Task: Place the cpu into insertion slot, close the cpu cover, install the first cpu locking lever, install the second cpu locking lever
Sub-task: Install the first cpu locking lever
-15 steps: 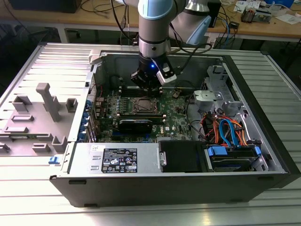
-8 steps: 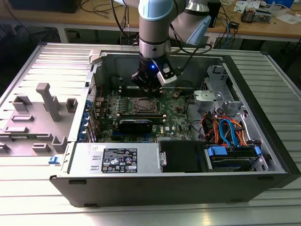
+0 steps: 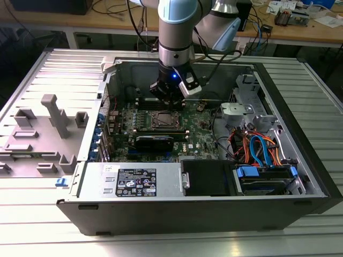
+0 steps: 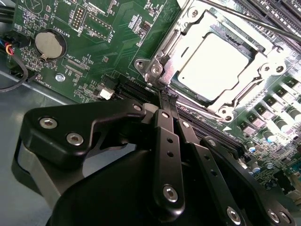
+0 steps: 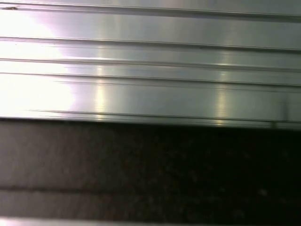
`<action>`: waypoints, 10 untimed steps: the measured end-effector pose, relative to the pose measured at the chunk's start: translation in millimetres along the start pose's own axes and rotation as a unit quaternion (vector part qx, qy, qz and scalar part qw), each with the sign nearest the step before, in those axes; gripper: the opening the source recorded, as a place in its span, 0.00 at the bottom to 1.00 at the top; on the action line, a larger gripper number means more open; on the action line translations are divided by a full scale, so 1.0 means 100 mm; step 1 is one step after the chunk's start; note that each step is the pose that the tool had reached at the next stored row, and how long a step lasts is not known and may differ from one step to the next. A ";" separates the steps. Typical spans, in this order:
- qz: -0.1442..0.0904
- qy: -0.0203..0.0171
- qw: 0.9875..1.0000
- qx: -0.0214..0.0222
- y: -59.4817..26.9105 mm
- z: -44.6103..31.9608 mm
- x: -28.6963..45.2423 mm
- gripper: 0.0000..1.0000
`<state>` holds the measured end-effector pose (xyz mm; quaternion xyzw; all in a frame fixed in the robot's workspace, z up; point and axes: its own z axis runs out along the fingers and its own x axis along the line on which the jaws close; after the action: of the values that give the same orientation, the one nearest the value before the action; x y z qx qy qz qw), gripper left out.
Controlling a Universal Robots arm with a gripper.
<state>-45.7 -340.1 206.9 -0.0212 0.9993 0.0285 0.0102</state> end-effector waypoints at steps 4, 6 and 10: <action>0.000 0.000 1.000 0.000 -0.002 0.009 -0.005 0.11; 0.000 0.000 1.000 0.000 -0.002 0.011 -0.006 0.11; 0.000 0.000 1.000 0.000 -0.002 0.011 -0.006 0.11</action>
<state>-45.1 -340.2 205.8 -0.0212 0.9993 0.0285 0.0102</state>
